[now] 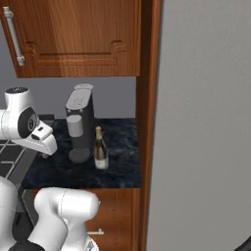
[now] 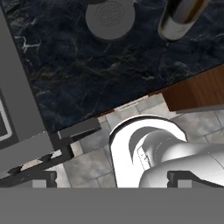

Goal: There is a wine glass and glass cup on the dining counter. Place the wine bottle next to the wine glass and the juice bottle next to the glass cup.

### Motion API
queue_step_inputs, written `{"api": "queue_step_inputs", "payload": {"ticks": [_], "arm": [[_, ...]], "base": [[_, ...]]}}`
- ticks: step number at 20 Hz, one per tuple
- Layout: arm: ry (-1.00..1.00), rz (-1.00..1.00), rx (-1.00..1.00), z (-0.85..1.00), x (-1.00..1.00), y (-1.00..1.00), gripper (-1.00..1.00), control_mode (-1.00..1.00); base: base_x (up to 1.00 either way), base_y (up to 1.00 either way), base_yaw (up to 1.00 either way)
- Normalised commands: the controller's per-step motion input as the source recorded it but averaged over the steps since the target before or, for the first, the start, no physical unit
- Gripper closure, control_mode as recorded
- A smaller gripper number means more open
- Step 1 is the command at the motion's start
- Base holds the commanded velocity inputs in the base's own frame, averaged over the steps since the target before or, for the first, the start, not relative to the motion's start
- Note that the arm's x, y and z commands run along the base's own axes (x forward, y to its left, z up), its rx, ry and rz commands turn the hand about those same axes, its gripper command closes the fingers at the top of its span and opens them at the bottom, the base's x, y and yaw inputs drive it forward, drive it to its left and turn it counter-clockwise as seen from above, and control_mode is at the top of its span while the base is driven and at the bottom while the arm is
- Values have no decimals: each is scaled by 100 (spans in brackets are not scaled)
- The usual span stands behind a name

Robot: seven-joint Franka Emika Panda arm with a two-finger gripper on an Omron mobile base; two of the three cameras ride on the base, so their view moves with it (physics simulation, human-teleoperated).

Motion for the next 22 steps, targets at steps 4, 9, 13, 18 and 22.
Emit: {"api": "queue_step_inputs", "payload": {"ticks": [4, 9, 13, 18, 22], "arm": [[0, 0, 0, 0, 0, 0, -100, 100], [0, 0, 0, 0, 0, 0, -100, 100], [0, 0, 0, 0, 0, 0, -100, 100], [0, 0, 0, 0, 0, 0, -100, 100], [0, 0, 0, 0, 0, 0, -100, 100]], "base": [[55, 0, 1], [18, 0, 1], [0, 0, 0], [0, 0, 0], [0, 0, 0]]}}
